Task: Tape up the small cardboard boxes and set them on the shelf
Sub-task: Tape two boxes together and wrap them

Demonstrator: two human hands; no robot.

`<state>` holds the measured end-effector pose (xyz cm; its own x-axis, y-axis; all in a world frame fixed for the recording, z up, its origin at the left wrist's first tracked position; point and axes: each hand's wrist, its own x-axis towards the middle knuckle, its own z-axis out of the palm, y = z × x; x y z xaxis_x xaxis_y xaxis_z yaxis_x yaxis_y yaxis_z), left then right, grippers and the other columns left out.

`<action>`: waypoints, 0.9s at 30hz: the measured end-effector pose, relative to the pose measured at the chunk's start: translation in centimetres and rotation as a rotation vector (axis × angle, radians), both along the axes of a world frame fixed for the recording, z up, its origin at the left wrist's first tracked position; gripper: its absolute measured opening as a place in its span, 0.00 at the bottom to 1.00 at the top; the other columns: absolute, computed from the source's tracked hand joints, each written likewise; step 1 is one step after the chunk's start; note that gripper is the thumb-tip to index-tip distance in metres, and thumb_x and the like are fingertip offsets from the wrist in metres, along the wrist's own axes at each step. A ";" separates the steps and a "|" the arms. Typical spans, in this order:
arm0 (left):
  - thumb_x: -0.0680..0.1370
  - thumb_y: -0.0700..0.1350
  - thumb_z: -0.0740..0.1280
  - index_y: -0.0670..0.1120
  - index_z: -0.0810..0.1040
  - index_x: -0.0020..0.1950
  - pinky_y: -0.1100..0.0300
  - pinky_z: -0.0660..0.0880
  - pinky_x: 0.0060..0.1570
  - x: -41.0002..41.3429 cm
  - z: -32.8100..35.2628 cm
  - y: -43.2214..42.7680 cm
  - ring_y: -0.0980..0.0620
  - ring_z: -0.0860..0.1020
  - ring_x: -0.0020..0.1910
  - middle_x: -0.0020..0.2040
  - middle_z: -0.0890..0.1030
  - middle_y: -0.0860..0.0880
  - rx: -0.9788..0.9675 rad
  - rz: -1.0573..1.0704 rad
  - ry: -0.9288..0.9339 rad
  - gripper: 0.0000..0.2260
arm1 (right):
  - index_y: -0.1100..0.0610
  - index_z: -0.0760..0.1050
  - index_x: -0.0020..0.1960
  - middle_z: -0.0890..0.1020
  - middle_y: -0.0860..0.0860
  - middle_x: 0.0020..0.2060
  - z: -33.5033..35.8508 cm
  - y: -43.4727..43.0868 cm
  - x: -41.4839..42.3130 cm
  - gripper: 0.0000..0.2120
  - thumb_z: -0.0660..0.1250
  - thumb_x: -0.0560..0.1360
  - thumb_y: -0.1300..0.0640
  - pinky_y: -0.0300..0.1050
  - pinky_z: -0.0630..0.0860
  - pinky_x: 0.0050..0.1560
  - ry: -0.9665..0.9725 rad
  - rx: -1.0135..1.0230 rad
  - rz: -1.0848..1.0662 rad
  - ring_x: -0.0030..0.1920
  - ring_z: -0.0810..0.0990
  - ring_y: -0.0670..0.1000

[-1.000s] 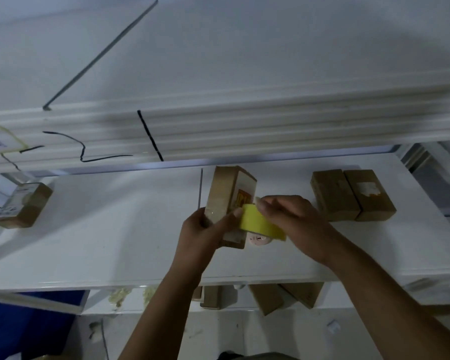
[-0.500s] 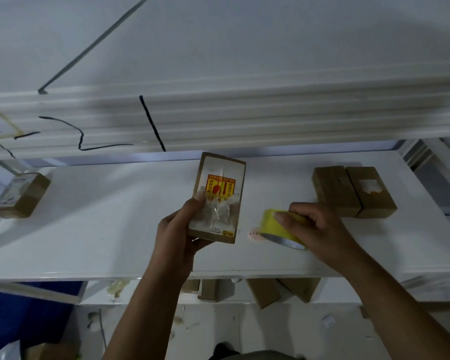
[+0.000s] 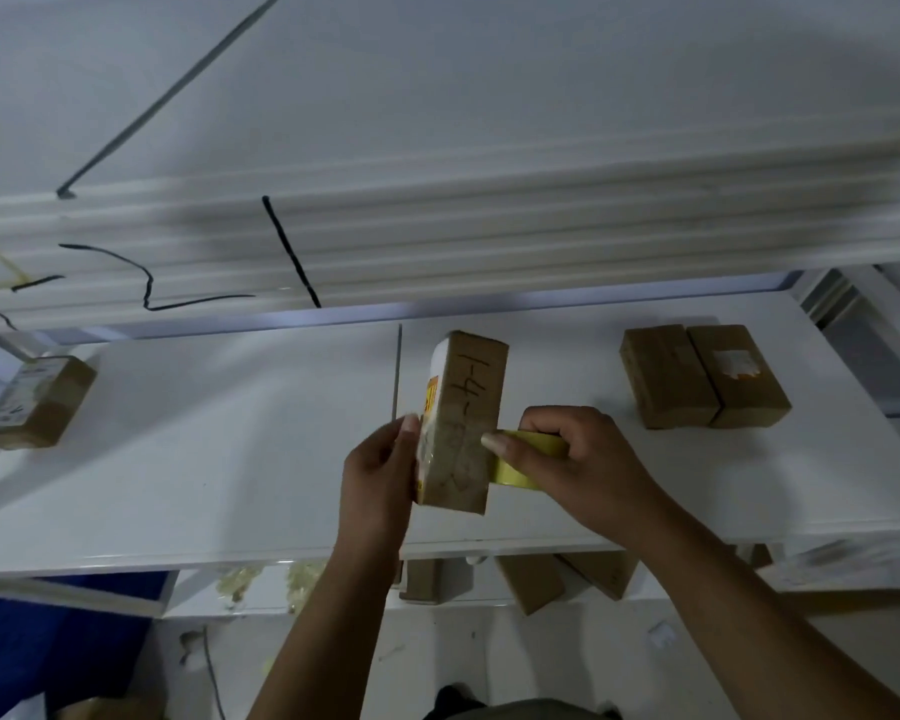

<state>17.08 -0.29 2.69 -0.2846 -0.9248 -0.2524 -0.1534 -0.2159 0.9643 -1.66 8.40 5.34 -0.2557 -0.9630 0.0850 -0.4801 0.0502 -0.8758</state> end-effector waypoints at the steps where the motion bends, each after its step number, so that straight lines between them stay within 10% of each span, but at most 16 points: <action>1: 0.82 0.65 0.59 0.51 0.87 0.57 0.58 0.85 0.45 0.1 0.0 0.2 0.49 0.89 0.48 0.50 0.90 0.46 -0.062 -0.011 -0.008 0.24 | 0.54 0.69 0.31 0.67 0.47 0.26 0.2 -0.1 0.1 0.25 0.71 0.78 0.40 0.41 0.66 0.35 0.037 0.002 -0.014 0.30 0.70 0.45; 6: 0.68 0.72 0.71 0.56 0.88 0.53 0.59 0.84 0.46 -0.5 1.0 0.7 0.50 0.88 0.48 0.48 0.89 0.50 -0.048 -0.255 0.030 0.25 | 0.51 0.78 0.38 0.77 0.47 0.31 1.4 -0.3 0.5 0.18 0.67 0.79 0.39 0.39 0.70 0.35 0.206 0.039 0.003 0.38 0.77 0.47; 11: 0.71 0.65 0.76 0.49 0.82 0.66 0.43 0.86 0.49 -0.4 1.1 0.4 0.40 0.88 0.52 0.57 0.87 0.41 0.186 -0.051 0.236 0.29 | 0.52 0.82 0.46 0.80 0.44 0.38 2.7 1.1 -2.3 0.14 0.65 0.78 0.44 0.37 0.72 0.45 -0.435 0.037 0.156 0.43 0.79 0.43; 15: 0.75 0.68 0.70 0.51 0.87 0.62 0.38 0.84 0.57 -0.7 0.8 1.0 0.35 0.87 0.58 0.59 0.87 0.37 0.351 -0.180 0.295 0.26 | 0.50 0.83 0.48 0.82 0.45 0.44 1.3 1.1 -2.1 0.03 0.72 0.79 0.52 0.42 0.78 0.49 -0.458 -0.018 0.138 0.49 0.83 0.47; 18: 0.74 0.65 0.73 0.45 0.86 0.64 0.40 0.84 0.56 -1.2 0.5 1.3 0.33 0.86 0.59 0.60 0.86 0.34 0.350 -0.206 0.321 0.29 | 0.45 0.82 0.60 0.81 0.55 0.62 1.2 1.1 -1.4 0.24 0.78 0.67 0.36 0.56 0.78 0.66 -0.462 0.035 -0.031 0.64 0.80 0.53; 21: 0.71 0.62 0.76 0.45 0.88 0.59 0.42 0.86 0.50 -1.7 0.4 1.4 0.34 0.87 0.54 0.55 0.87 0.35 0.308 -0.110 0.321 0.25 | 0.28 0.82 0.49 0.81 0.46 0.56 2.8 1.2 -1.2 0.15 0.77 0.63 0.33 0.40 0.80 0.57 -0.369 -0.034 -0.013 0.56 0.81 0.39; 27: 0.78 0.57 0.71 0.46 0.88 0.56 0.39 0.85 0.44 -2.7 0.0 1.8 0.31 0.87 0.49 0.51 0.87 0.33 0.261 -0.050 0.330 0.17 | 0.43 0.83 0.47 0.77 0.47 0.39 3.2 1.6 -1.7 0.18 0.73 0.69 0.30 0.32 0.76 0.46 -0.292 -0.177 0.003 0.44 0.80 0.44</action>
